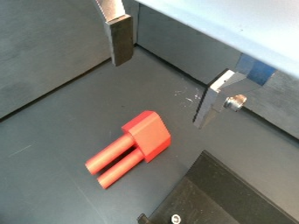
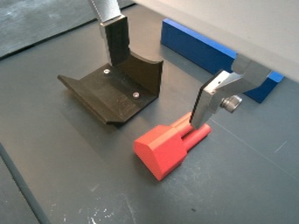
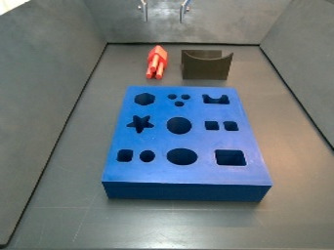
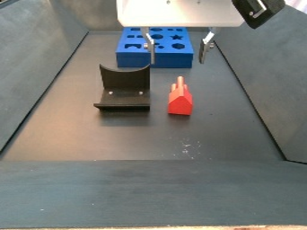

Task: Pick up the 3 prong object. Move up. Rotate the 3 prong object. Place the 3 prong object on the fixture. Regrasp the 3 prong object. Move to above the board. Insert the 3 prong object.
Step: Pick up the 3 prong object.

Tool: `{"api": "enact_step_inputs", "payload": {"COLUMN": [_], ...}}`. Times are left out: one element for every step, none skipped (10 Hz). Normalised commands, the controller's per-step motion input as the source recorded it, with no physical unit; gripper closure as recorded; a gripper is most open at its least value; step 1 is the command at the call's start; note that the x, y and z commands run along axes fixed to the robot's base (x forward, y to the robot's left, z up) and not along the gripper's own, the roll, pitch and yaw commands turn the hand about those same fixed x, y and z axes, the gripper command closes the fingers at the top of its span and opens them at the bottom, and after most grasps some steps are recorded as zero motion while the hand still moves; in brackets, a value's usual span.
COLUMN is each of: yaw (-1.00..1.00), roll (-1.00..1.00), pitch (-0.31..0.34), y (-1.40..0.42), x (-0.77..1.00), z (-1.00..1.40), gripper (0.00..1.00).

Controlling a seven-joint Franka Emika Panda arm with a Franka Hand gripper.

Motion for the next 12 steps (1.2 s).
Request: {"api": "enact_step_inputs", "payload": {"yaw": [0.0, 0.0, 0.0, 0.0, 0.0, 0.0, 0.0, 0.0, 0.0, 0.0, 0.0, 0.0], "roll": [0.12, 0.16, 0.28, 0.26, 0.25, 0.24, 0.15, 0.18, 0.17, 0.11, 0.0, 0.0], "pitch": [-0.1, -0.514, -0.52, -0.477, -0.437, -0.391, -0.249, -0.18, -0.097, -0.123, -0.234, -0.277], "y": [-0.09, -0.03, -0.06, -0.01, 0.0, 0.0, 0.0, 0.0, 0.0, 0.0, 0.05, 0.04], "x": [-0.01, -0.05, -0.1, -0.07, -0.06, 0.0, 0.0, 0.0, 0.0, 0.04, 0.04, 0.0], "z": [-0.24, -0.6, -0.69, -0.73, -0.77, -0.79, -0.7, -0.69, -0.73, -0.74, -0.72, -0.75], "gripper": [0.0, 0.0, 0.0, 0.0, 0.0, 0.0, 0.0, 0.0, 0.0, 0.0, 0.0, 0.0]}}
